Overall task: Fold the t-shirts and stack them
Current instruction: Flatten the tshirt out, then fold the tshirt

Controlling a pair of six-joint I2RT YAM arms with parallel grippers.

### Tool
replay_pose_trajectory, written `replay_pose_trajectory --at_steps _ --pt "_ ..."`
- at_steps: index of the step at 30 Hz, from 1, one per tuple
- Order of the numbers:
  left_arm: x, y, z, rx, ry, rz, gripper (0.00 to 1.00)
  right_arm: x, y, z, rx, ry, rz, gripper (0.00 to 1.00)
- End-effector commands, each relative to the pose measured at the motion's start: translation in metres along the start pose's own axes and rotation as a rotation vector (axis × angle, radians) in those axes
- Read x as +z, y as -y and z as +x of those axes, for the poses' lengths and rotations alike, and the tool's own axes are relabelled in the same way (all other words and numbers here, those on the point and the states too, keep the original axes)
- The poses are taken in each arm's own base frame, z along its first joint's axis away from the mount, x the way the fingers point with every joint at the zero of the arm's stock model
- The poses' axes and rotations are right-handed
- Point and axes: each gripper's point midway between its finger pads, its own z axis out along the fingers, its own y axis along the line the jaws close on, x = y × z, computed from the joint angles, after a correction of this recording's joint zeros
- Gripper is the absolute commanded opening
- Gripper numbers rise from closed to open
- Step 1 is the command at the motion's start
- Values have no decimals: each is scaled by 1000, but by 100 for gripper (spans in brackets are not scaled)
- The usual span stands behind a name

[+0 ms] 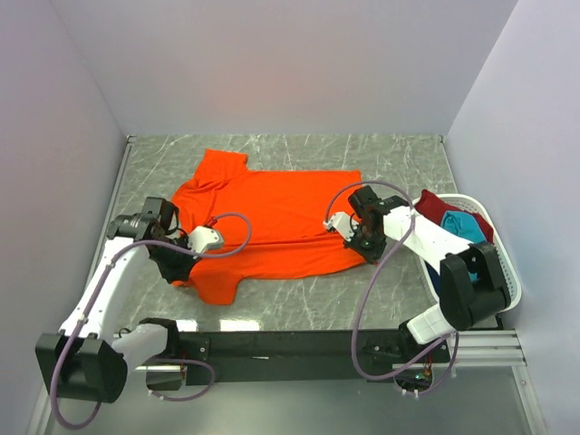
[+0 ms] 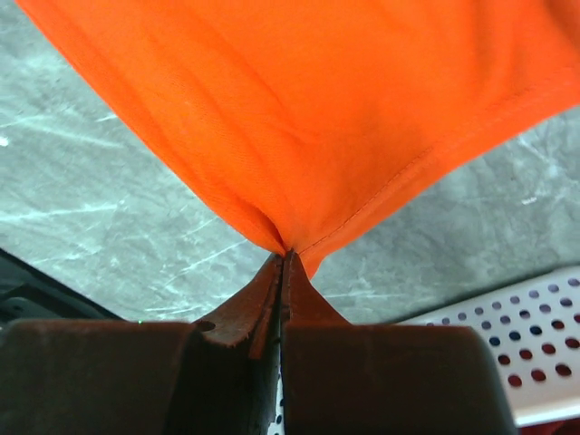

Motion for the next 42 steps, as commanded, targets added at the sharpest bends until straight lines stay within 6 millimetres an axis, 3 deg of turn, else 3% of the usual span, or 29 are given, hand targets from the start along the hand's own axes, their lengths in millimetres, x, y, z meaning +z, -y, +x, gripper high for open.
replay_pose_trajectory --at_steps 1,6,10,15,23,38,42 --pt "-11 20 1 10 30 32 0 -15 -8 6 7 26 -2 0" --pt "-22 33 3 -18 66 3 0 -26 -20 17 10 37 -11 0" --pt "-31 34 1 -30 93 -42 0 -29 -26 25 3 42 -7 0" --pt "-49 26 -16 -37 138 -84 0 -27 -31 31 0 32 -17 0" --pt "-79 -11 -52 5 176 -169 0 -31 -23 25 -4 44 -10 0" --pt "-70 -83 -91 58 139 -219 0 -30 27 11 11 0 -37 0" --pt "-56 -103 -101 57 120 -195 0 -24 40 4 15 -14 -62 0"
